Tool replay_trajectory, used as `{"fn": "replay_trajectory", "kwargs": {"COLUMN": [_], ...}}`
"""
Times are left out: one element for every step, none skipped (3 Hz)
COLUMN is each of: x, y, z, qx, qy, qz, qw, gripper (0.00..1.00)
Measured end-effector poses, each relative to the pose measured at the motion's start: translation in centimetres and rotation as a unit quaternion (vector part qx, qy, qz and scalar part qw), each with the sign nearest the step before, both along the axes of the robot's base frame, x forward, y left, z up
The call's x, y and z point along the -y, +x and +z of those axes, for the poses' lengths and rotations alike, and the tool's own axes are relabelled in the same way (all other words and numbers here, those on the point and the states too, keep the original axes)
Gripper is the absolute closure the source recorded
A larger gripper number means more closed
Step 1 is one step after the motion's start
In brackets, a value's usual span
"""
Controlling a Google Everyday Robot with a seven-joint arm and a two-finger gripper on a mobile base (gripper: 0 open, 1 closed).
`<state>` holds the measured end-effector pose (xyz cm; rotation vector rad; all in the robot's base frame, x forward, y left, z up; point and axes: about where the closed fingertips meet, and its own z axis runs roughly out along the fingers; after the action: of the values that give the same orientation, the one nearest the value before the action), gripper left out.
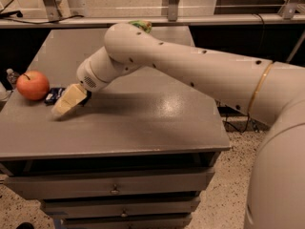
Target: Move rxbar blueberry near apple
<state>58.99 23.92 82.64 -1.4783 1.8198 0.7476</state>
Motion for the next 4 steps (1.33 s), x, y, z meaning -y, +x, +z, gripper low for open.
{"fn": "replay_trajectory", "kwargs": {"x": [0.6,3.5,8.8,14.6], "y": [0.1,0.7,1.2,1.2], "z": [0.5,2.9,7.0,11.4], "qx": [0.001,0.014,0.039,0.064], "qy": [0.000,0.000,0.008,0.018], "qz": [0.003,0.008,0.009,0.004], "qw": [1.0000,0.9999,0.9992,0.9978], "gripper": [0.00,0.00,0.00,0.00]}}
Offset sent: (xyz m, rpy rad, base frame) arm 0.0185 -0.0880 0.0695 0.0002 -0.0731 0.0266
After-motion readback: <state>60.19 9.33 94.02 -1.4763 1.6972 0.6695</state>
